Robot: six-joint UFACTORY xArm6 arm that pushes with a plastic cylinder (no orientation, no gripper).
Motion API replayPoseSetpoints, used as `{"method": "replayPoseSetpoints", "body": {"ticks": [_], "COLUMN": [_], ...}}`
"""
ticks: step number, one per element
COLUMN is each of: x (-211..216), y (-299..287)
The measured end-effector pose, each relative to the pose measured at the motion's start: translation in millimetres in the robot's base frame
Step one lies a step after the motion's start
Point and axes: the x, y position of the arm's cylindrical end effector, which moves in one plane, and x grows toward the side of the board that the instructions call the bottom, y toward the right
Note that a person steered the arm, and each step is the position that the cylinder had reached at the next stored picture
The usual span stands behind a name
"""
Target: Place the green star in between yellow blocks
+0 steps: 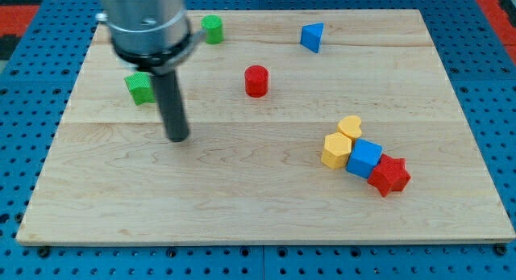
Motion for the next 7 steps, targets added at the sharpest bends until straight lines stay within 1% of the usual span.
{"method": "replayPoseSetpoints", "body": {"ticks": [1,2,3,4,5,6,7], "x": [10.2,-57.8,-120.7,-110.1,-58.4,-15.3,-29.4], "y": [-51.3,-97.5,-115.2,-60.6,61.9,164.9,99.2]}}
